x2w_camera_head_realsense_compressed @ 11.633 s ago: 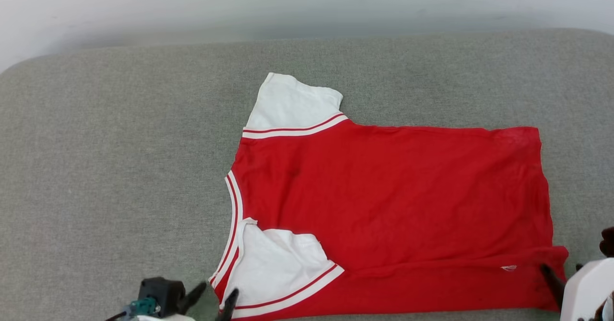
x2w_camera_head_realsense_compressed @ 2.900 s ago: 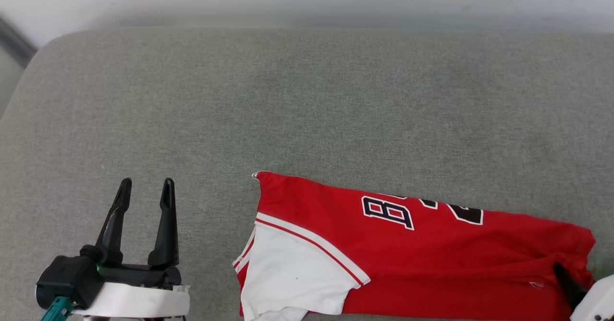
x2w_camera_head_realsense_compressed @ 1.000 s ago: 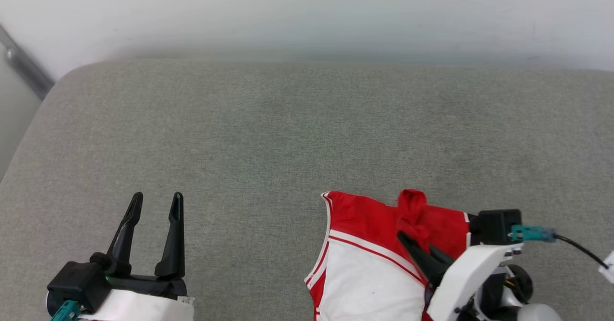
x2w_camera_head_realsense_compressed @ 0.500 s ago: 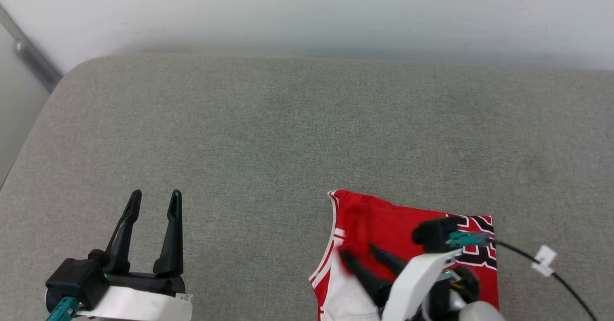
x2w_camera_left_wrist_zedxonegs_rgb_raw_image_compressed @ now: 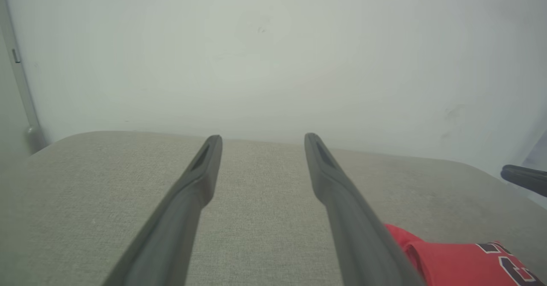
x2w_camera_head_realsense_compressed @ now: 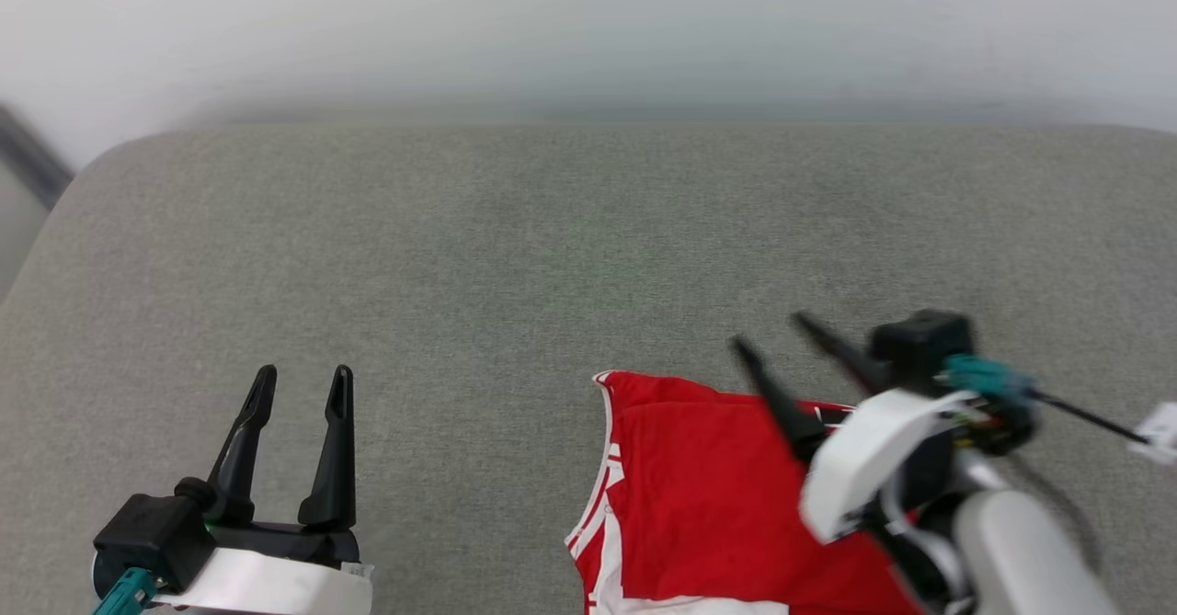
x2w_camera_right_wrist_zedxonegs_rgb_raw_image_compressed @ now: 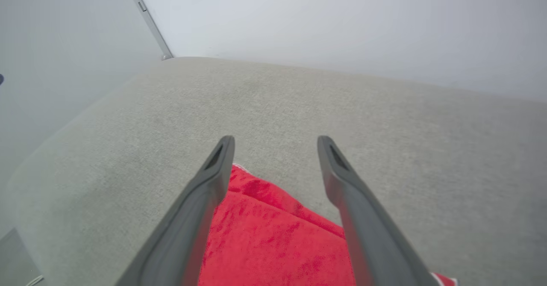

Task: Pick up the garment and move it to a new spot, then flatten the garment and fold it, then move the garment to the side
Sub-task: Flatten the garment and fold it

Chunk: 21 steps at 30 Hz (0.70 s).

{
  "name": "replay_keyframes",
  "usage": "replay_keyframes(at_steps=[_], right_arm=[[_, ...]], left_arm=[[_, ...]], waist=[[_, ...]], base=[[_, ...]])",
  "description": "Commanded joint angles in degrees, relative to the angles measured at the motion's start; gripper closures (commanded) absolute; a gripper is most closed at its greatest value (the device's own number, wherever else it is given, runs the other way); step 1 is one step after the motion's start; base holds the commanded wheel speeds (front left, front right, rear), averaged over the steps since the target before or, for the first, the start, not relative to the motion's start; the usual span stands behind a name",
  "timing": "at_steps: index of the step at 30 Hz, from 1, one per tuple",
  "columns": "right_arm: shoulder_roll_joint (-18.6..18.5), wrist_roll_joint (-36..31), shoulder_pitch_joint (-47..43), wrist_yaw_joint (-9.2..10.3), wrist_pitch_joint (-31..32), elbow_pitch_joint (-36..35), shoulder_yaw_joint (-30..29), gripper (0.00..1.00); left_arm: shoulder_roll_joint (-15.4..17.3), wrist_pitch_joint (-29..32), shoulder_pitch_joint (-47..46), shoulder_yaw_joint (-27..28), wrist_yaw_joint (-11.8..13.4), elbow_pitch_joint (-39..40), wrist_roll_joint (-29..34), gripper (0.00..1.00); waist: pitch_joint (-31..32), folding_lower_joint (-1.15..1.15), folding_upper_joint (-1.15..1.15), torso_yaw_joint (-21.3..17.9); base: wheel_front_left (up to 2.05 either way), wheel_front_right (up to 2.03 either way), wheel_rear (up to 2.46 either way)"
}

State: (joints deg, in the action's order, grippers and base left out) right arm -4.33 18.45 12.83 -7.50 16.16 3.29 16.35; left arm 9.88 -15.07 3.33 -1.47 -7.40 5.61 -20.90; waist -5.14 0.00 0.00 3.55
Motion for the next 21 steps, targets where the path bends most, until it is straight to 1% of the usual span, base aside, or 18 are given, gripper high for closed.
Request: replay_keyframes(at_steps=[1, 4, 6, 7, 9, 12, 13, 14, 15, 18, 21], right_arm=[[-2.1, -2.1, 0.6, 0.03, -1.0, -0.9, -1.4, 0.0], [-4.5, -5.4, 0.6, 0.02, -3.7, -2.5, -5.3, 0.0], [-4.1, -3.6, -0.8, 0.02, -5.6, -3.0, -9.5, 0.0], [-5.2, -4.2, -1.4, 0.02, -6.7, -3.3, -11.4, 0.0], [-7.6, -6.8, -2.4, 0.03, -9.4, -4.1, -14.7, 0.0], [-8.6, -10.1, -4.9, 0.02, -13.9, -5.5, -18.2, 0.0], [-8.5, -11.0, -5.7, 0.02, -15.4, -6.2, -19.3, 0.0], [-7.3, -13.5, -9.1, 0.02, -19.3, -8.3, -22.1, 0.0], [-6.7, -13.7, -10.0, 0.02, -20.6, -8.9, -22.7, 0.0], [-5.0, -14.8, -12.9, 0.02, -23.5, -11.2, -22.4, 0.0], [-3.6, -15.1, -15.1, 0.03, -25.6, -12.0, -21.8, 0.0]], left_arm=[[-0.2, -0.1, -0.3, -0.1, 0.0, 0.1, 0.1, 0.0], [-0.5, -0.1, -0.3, -0.3, 0.0, 0.2, 0.2, 0.0], [-0.5, -0.1, -0.2, -0.4, 0.0, 0.2, 0.4, 0.0], [-0.6, -0.1, -0.2, -0.5, 0.0, 0.2, 0.3, 0.0], [-0.6, -0.1, -0.1, -0.6, 0.0, 0.2, 0.4, 0.0], [-0.3, -0.1, 0.4, -0.7, 0.0, 0.6, 0.5, 0.0], [-0.2, -0.1, 0.7, -0.6, 0.0, 0.7, 0.4, 0.0], [-0.4, -0.1, 1.1, -0.4, 0.0, 1.0, 0.6, 0.0], [-0.5, -0.1, 1.1, -0.3, 0.0, 1.1, 0.6, 0.0], [-0.6, -0.1, 1.9, -0.7, 0.0, 1.2, 0.7, 0.0], [-0.8, -0.1, 2.3, -0.4, 0.0, 1.6, 1.2, 0.0]], waist=[[0.2, 0.0, 0.0, -0.5], [0.4, 0.0, 0.0, -1.4], [0.4, 0.0, 0.0, -1.9], [0.5, 0.0, 0.0, -2.1], [0.6, 0.0, 0.0, -2.5], [0.7, 0.0, 0.0, -3.2], [0.7, 0.0, 0.0, -3.4], [0.9, 0.0, 0.0, -3.9], [0.9, 0.0, 0.0, -4.0], [0.9, 0.0, 0.0, -4.3], [0.9, 0.0, 0.0, -4.6]], base=[[0.0, 0.0, 0.0], [0.0, 0.0, 0.0], [0.0, 0.0, 0.0], [0.0, 0.0, 0.0], [0.0, 0.0, 0.0], [0.0, 0.0, 0.0], [0.0, 0.0, 0.0], [0.0, 0.0, 0.0], [0.0, 0.0, 0.0], [0.0, 0.0, 0.0], [0.0, 0.0, 0.0]])
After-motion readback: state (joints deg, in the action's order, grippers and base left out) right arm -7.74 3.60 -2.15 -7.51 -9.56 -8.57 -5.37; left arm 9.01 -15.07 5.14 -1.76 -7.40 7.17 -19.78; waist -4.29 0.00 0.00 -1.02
